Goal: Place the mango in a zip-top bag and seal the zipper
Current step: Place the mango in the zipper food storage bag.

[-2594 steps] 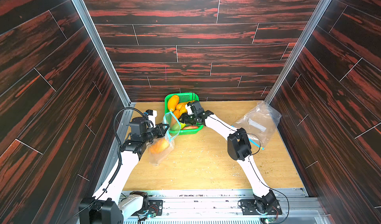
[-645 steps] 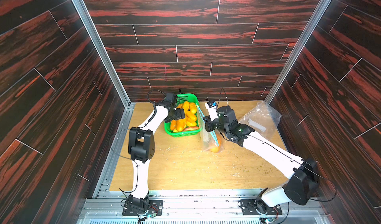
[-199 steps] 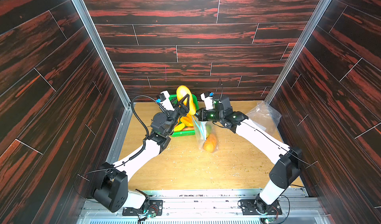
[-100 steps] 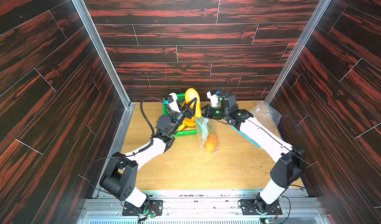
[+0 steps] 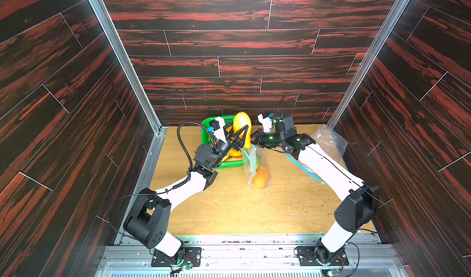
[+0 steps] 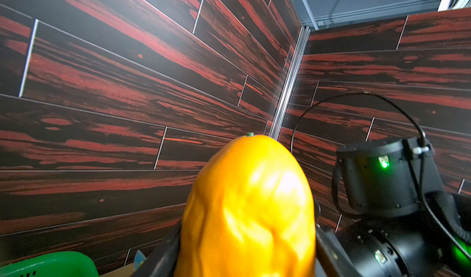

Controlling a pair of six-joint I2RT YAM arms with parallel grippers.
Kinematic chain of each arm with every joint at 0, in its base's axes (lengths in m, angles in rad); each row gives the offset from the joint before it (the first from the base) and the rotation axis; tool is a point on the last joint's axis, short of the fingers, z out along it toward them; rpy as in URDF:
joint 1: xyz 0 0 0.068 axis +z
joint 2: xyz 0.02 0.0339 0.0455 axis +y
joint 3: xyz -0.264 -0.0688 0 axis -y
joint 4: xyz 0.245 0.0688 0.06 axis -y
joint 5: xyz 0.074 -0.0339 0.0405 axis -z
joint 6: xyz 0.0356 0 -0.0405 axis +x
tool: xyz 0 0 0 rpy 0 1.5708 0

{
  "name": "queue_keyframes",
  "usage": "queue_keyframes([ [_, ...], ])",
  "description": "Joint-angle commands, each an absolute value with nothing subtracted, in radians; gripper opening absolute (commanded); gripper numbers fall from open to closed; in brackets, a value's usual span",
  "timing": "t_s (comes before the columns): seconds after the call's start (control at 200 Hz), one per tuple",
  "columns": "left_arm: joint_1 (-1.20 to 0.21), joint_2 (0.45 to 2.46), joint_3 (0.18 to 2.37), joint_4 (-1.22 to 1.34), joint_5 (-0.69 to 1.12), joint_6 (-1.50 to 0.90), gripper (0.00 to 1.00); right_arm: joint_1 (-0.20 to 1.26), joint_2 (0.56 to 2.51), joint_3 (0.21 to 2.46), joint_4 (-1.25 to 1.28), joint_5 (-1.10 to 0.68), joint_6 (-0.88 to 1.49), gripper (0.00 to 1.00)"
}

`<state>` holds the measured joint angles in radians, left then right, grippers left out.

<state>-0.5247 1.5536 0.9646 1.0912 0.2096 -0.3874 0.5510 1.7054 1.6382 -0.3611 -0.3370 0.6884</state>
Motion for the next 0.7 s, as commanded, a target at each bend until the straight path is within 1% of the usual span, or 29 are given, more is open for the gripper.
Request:
queue_keyframes([
  [0.0, -0.547, 1.586, 0.938, 1.078, 0.235, -0.342, 0.0, 0.566, 1.66, 1.695, -0.328, -0.373, 0.714, 0.0],
  [0.21, -0.548, 1.601, 0.911, 1.129, 0.235, -0.336, 0.0, 0.551, 1.649, 1.69, -0.313, -0.384, 0.745, 0.0],
  [0.421, -0.547, 1.608, 0.909, 1.095, 0.273, -0.322, 0.01, 0.533, 1.657, 1.696, -0.307, -0.356, 0.75, 0.0],
  [0.446, -0.548, 1.608, 0.909, 1.088, 0.275, -0.321, 0.06, 0.532, 1.661, 1.697, -0.305, -0.356, 0.75, 0.0],
  [0.476, -0.547, 1.608, 0.909, 1.08, 0.276, -0.32, 0.18, 0.531, 1.666, 1.697, -0.304, -0.356, 0.749, 0.0],
  [0.506, -0.548, 1.606, 0.907, 1.075, 0.277, -0.319, 0.35, 0.53, 1.671, 1.698, -0.304, -0.357, 0.749, 0.0],
  [0.521, -0.547, 1.605, 0.906, 1.073, 0.274, -0.32, 0.41, 0.53, 1.673, 1.698, -0.304, -0.357, 0.749, 0.0],
  [0.531, -0.548, 1.604, 0.905, 1.072, 0.271, -0.32, 0.48, 0.53, 1.674, 1.699, -0.302, -0.357, 0.749, 0.0],
  [0.576, -0.547, 1.601, 0.904, 1.062, 0.261, -0.325, 0.69, 0.528, 1.679, 1.698, -0.298, -0.36, 0.748, 0.0],
  [0.626, -0.547, 1.592, 0.906, 1.04, 0.253, -0.326, 0.8, 0.529, 1.679, 1.697, -0.298, -0.356, 0.744, 0.0],
  [0.666, -0.548, 1.582, 0.912, 1.005, 0.236, -0.331, 0.84, 0.528, 1.679, 1.691, -0.298, -0.356, 0.735, 0.0],
  [0.696, -0.546, 1.572, 0.921, 0.97, 0.227, -0.337, 0.91, 0.526, 1.677, 1.69, -0.3, -0.327, 0.729, 0.0],
])
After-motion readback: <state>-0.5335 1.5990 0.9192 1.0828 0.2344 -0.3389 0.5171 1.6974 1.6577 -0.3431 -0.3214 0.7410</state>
